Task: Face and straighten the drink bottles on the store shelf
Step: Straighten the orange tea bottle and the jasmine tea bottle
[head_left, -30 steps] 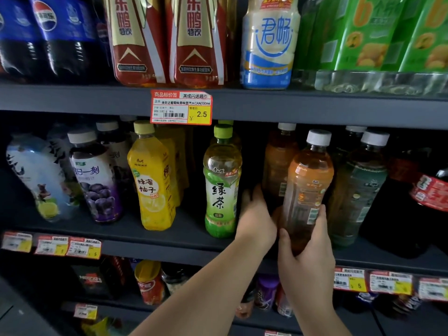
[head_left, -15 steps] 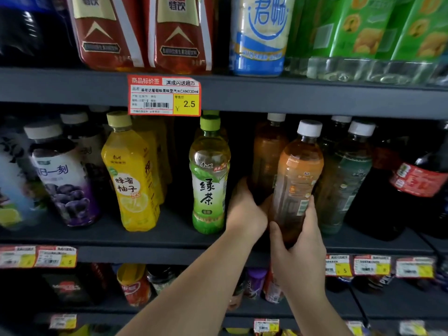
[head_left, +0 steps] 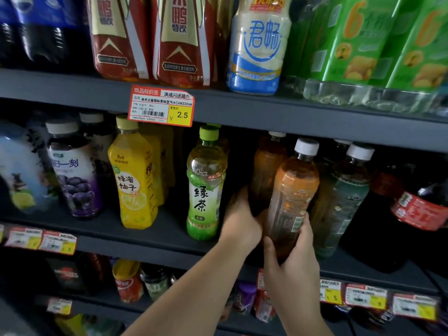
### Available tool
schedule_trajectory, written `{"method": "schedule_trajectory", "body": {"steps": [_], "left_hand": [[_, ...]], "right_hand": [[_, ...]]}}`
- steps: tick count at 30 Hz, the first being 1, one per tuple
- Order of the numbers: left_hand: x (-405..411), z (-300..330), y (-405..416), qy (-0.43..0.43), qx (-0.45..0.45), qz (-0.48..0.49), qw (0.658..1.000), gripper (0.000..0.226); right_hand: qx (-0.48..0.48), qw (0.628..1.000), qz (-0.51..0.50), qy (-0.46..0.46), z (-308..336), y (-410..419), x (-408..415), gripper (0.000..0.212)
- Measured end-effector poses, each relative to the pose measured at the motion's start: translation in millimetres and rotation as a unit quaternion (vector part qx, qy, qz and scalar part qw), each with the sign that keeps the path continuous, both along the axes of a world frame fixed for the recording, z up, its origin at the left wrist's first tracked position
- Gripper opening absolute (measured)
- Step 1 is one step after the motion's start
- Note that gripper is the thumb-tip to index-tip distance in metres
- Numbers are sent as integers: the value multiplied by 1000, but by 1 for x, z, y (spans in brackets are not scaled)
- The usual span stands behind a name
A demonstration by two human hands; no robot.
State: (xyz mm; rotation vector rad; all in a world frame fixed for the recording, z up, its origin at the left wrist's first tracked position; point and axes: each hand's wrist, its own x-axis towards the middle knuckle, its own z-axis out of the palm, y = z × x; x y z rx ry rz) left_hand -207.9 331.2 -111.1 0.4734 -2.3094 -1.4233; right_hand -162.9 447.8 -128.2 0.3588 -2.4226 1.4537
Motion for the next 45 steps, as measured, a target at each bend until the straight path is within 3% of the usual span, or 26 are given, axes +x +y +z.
{"method": "schedule_trajectory", "body": {"steps": [6, 13, 22, 30, 36, 45], "left_hand": [[4, -2, -2, 21, 19, -23, 999, 66], [1, -2, -1, 12, -50, 23, 998, 59], [1, -3, -2, 9, 31, -32, 999, 60], [-1, 0, -2, 18, -11, 3, 1000, 66], [3, -2, -7, -5, 42, -39, 998, 72], [2, -3, -1, 2, -36, 1, 999, 61]], "right_hand": [[8, 1000, 23, 15, 0, 6, -1, 86], [4, 999, 31, 23, -2, 8, -3, 85], [-5, 999, 31, 22, -5, 8, -5, 87], [0, 999, 19, 33, -8, 7, -5, 89], [2, 999, 21, 37, -9, 7, -6, 88], [-4, 999, 21, 41, -10, 8, -6, 89]]}}
